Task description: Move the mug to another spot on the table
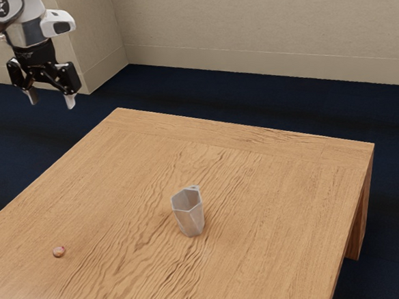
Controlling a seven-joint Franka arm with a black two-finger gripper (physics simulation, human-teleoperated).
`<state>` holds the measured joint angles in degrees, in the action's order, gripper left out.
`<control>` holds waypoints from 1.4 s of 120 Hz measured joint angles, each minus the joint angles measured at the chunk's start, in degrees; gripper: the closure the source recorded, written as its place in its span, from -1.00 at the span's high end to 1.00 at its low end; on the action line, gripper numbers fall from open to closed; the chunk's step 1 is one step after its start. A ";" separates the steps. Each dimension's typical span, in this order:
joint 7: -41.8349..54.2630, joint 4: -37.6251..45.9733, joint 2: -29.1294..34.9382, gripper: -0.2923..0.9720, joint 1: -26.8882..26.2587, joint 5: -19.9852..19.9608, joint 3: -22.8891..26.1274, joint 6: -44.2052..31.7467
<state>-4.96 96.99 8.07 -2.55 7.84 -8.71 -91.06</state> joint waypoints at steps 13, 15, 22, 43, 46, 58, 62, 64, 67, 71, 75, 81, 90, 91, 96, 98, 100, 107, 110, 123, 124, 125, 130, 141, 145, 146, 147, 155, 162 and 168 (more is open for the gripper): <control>-0.17 -0.18 -0.27 0.54 0.06 -0.01 1.47 -0.25; -0.20 -0.25 -0.36 0.54 0.00 -0.01 1.79 -0.28; -0.28 -0.56 -1.26 0.54 -0.36 -0.33 2.34 -0.70; -0.56 -1.78 -11.16 0.54 -0.21 -3.40 2.19 -5.55; -0.63 -1.91 -12.88 0.54 -0.40 -3.99 2.19 -7.17; -1.83 -2.44 -18.18 0.54 -3.37 -6.08 2.75 -12.48; -2.57 -2.54 -19.14 0.54 -4.48 -6.65 2.95 -13.75; -2.97 -2.55 -19.50 0.54 -4.95 -6.98 2.99 -14.31; -3.58 -2.52 -20.08 0.54 -5.49 -7.44 3.06 -15.07; -4.41 -2.44 -20.54 0.54 -5.97 -7.95 3.32 -15.95; -5.32 -2.15 -20.76 0.54 -6.66 -8.34 3.61 -16.70; -6.69 -1.03 -21.06 0.54 -7.67 -9.07 3.84 -17.61; -8.39 0.29 -22.11 0.54 -8.75 -9.65 4.13 -18.62; -8.54 0.37 -22.26 0.54 -8.84 -9.67 4.16 -18.72; -9.25 0.59 -23.02 0.54 -9.06 -9.72 4.52 -19.15; -9.51 0.64 -23.45 0.54 -9.12 -9.67 4.70 -19.30; -9.76 0.65 -23.94 0.54 -9.19 -9.62 4.85 -19.44; -10.56 0.55 -25.32 0.54 -9.52 -9.45 5.25 -19.86; -10.87 0.48 -25.81 0.54 -9.58 -9.37 5.44 -20.01; -11.91 0.20 -27.80 0.54 -9.82 -7.83 6.42 -21.10; -11.99 0.19 -27.90 0.54 -9.83 -7.75 6.45 -21.18; -12.06 0.19 -27.99 0.54 -9.83 -7.67 6.48 -21.26; -12.37 0.14 -28.53 0.54 -9.83 -7.34 6.64 -21.67; -12.73 -0.92 -30.51 0.54 -9.70 -6.94 6.84 -22.69; -12.83 -1.45 -31.16 0.54 -9.67 -6.86 6.89 -22.98; -12.85 -1.55 -31.32 0.54 -9.65 -6.85 6.90 -23.04; -12.86 -1.66 -31.49 0.54 -9.62 -6.83 6.91 -23.11; -12.89 -2.99 -32.88 0.54 -9.40 -6.74 6.94 -23.53; -12.79 -4.11 -34.25 0.54 -8.99 -6.74 6.99 -23.81; -12.71 -4.51 -34.99 0.54 -8.81 -6.77 7.02 -23.99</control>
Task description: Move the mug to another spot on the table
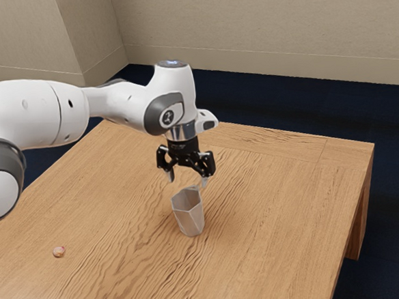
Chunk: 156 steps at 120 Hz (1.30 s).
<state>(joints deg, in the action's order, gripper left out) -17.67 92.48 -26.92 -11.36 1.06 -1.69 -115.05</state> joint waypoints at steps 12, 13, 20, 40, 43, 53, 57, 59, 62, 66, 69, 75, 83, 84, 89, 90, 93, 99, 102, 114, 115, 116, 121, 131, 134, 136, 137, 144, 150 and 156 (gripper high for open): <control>0.13 -0.74 -1.07 0.54 0.09 -0.05 0.02 -0.27; 0.14 -0.77 -1.12 0.54 0.10 -0.06 0.02 -0.29; 0.20 -0.90 -1.57 0.54 0.18 -0.15 0.02 -0.39; 0.11 -1.05 -2.30 0.54 0.37 -1.41 -0.04 -0.62; 0.04 -1.03 -2.36 0.54 0.40 -1.67 -0.05 -0.64; -0.16 -1.05 -2.79 0.54 0.64 -2.23 -0.18 -0.70; -0.22 -1.09 -3.08 0.54 0.75 -2.35 -0.21 -0.73; -0.25 -1.12 -3.23 0.54 0.82 -2.39 -0.22 -0.74; -0.29 -1.16 -3.42 0.54 0.88 -2.46 -0.23 -0.75; -0.34 -1.19 -3.63 0.54 0.93 -2.52 -0.26 -0.77; -0.38 -1.21 -3.76 0.54 0.95 -2.57 -0.26 -0.79; -0.45 -1.22 -4.03 0.54 0.97 -2.63 -0.27 -0.86; -0.53 -1.23 -4.24 0.54 0.99 -2.68 -0.29 -1.07; -0.54 -1.23 -4.25 0.54 0.99 -2.68 -0.28 -1.09; -0.58 -1.23 -4.43 0.54 0.99 -2.69 -0.29 -1.22; -0.59 -1.23 -4.46 0.54 0.99 -2.70 -0.29 -1.24; -0.62 -1.24 -4.54 0.54 0.99 -2.70 -0.29 -1.30; -0.66 -1.38 -4.62 0.54 0.99 -2.69 -0.30 -1.39; -0.67 -1.42 -4.67 0.54 0.99 -2.67 -0.30 -1.44; -0.73 -1.56 -4.97 0.54 0.99 -2.56 -0.25 -1.56; -0.74 -1.57 -4.99 0.54 0.99 -2.55 -0.25 -1.56; -0.74 -1.59 -5.01 0.54 0.99 -2.55 -0.25 -1.57; -0.77 -1.72 -5.09 0.54 0.99 -2.53 -0.20 -1.60; -0.81 -1.82 -5.36 0.54 0.99 -2.47 -0.16 -1.65; -0.82 -1.83 -5.43 0.54 0.99 -2.45 -0.16 -1.66; -0.82 -1.83 -5.48 0.54 0.99 -2.44 -0.14 -1.67; -0.82 -1.84 -5.51 0.54 0.99 -2.44 -0.13 -1.67; -0.84 -1.87 -5.87 0.54 0.99 -2.42 -0.09 -1.69; -0.85 -2.03 -6.20 0.54 0.99 -2.40 -0.07 -1.74; -0.85 -2.21 -6.55 0.54 0.99 -2.40 -0.07 -1.88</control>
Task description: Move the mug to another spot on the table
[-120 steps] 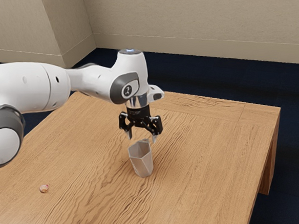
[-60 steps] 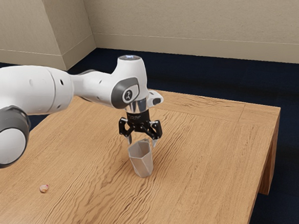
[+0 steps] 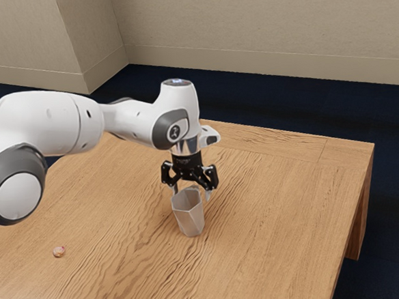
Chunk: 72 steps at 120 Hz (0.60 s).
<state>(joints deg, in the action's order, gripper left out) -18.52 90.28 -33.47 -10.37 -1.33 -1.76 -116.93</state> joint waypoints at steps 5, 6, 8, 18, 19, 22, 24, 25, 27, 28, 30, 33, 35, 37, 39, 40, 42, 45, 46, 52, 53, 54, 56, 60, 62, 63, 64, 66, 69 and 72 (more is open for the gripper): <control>0.00 -0.27 -0.30 0.54 0.00 0.00 0.00 -0.12; 0.00 -0.36 -0.38 0.54 0.00 0.01 0.00 -0.14; 0.00 -0.51 -0.53 0.54 0.00 0.01 0.00 -0.18; -0.01 -0.92 -0.92 0.54 0.00 0.01 0.00 -0.34; -0.01 -0.94 -0.93 0.54 0.00 0.01 0.00 -0.36; -0.01 -0.98 -0.97 0.54 -0.02 0.01 0.00 -0.39; -0.01 -1.00 -0.98 0.54 -0.03 0.01 0.00 -0.41; -0.01 -0.99 -0.99 0.54 -0.04 0.01 0.00 -0.42; -0.01 -0.99 -1.00 0.54 -0.05 0.01 0.00 -0.44; -0.02 -1.00 -1.00 0.54 -0.06 0.00 0.00 -0.45; -0.02 -0.99 -1.01 0.54 -0.06 -0.03 0.00 -0.47; -0.03 -0.98 -1.05 0.54 -0.07 -0.09 0.00 -0.49; -0.03 -0.96 -1.08 0.54 -0.07 -0.12 0.00 -0.50; -0.03 -0.94 -1.11 0.54 -0.05 -0.16 0.00 -0.51; -0.04 -0.92 -1.14 0.54 -0.04 -0.19 0.01 -0.52; -0.04 -0.91 -1.15 0.54 -0.05 -0.21 0.03 -0.52; -0.04 -0.88 -1.16 0.54 -0.04 -0.24 0.04 -0.53; -0.04 -0.83 -1.19 0.54 -0.02 -0.27 0.06 -0.53; -0.04 -0.81 -1.20 0.54 -0.02 -0.28 0.07 -0.53; -0.05 -0.74 -1.26 0.54 -0.01 -0.33 0.05 -0.54; -0.05 -0.73 -1.26 0.54 -0.01 -0.35 0.05 -0.54; -0.05 -0.73 -1.27 0.54 0.00 -0.36 0.06 -0.55; -0.05 -0.72 -1.27 0.54 -0.01 -0.46 0.04 -0.54; -0.06 -0.67 -1.28 0.54 0.00 -0.76 0.02 -0.53; -0.06 -0.65 -1.28 0.54 0.00 -0.88 0.02 -0.53; -0.06 -0.64 -1.28 0.54 0.00 -0.94 0.02 -0.53; -0.06 -0.64 -1.29 0.54 0.00 -0.99 0.01 -0.53; -0.06 -0.63 -1.30 0.54 0.00 -1.09 0.01 -0.53; -0.06 -0.60 -1.31 0.54 0.00 -1.21 0.01 -0.52; -0.07 -0.58 -1.32 0.54 0.00 -1.31 0.01 -0.52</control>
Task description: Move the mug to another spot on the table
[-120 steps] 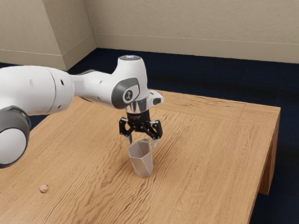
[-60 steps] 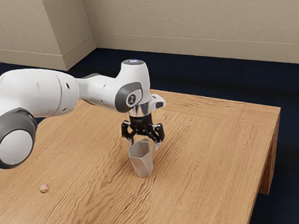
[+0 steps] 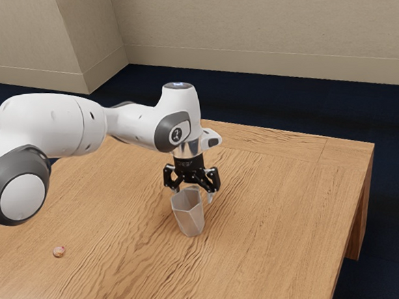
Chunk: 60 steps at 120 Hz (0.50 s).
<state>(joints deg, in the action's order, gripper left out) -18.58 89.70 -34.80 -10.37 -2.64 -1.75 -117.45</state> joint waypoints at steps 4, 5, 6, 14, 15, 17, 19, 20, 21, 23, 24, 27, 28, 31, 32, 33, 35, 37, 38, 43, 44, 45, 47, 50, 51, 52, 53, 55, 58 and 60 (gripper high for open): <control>0.00 0.06 -0.02 0.54 0.00 -0.12 0.00 0.00; 0.00 0.07 -0.02 0.54 0.00 -0.15 0.00 0.01; 0.00 0.08 -0.03 0.54 0.00 -0.17 0.00 0.01; -0.01 0.13 -0.05 0.54 0.00 -0.30 0.00 0.01; -0.01 0.13 -0.05 0.54 0.00 -0.31 0.00 0.01; -0.01 0.14 -0.05 0.54 0.00 -0.32 0.00 0.01; -0.01 0.14 -0.05 0.54 0.00 -0.32 0.00 0.02; -0.01 0.14 -0.05 0.54 0.00 -0.32 0.00 0.02; -0.01 0.14 -0.05 0.54 0.00 -0.32 0.00 0.02; -0.01 0.15 -0.05 0.54 0.00 -0.33 0.00 0.02; -0.01 0.15 -0.05 0.54 0.00 -0.33 0.00 0.02; -0.01 0.15 -0.05 0.53 0.00 -0.30 0.00 0.02; 0.00 0.15 -0.04 0.53 0.00 -0.27 0.00 0.02; 0.03 0.15 -0.01 0.49 0.00 -0.15 -0.04 0.02; 0.05 0.15 -0.01 0.48 0.00 -0.11 -0.04 0.02; 0.09 0.15 0.00 0.46 0.00 -0.08 -0.05 0.02; 0.19 0.15 0.01 0.43 0.00 -0.03 -0.06 0.01; 0.29 0.15 0.01 0.40 0.00 0.02 -0.07 0.01; 0.33 0.15 0.02 0.39 0.00 0.04 -0.07 0.01; 0.57 0.15 0.03 0.31 0.00 0.15 -0.08 -0.01; 0.62 0.15 0.03 0.29 0.00 0.17 -0.08 -0.01; 0.66 0.15 0.03 0.28 0.00 0.19 -0.09 -0.01; 0.75 0.15 0.03 0.24 0.00 0.22 -0.09 -0.02; 0.88 0.15 0.03 0.19 0.00 0.26 -0.09 -0.02; 0.92 0.15 0.03 0.18 0.00 0.27 -0.09 -0.02; 0.96 0.15 0.03 0.16 0.00 0.28 -0.09 -0.03; 1.00 0.15 0.03 0.15 0.00 0.29 -0.09 -0.03; 1.08 0.15 0.03 0.11 0.00 0.31 -0.09 -0.03; 1.19 0.15 0.03 0.06 0.00 0.33 -0.09 -0.04; 1.26 0.15 0.05 0.01 0.00 0.34 -0.09 -0.04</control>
<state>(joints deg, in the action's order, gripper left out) -17.32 89.85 -34.74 -10.37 -2.30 -1.84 -117.48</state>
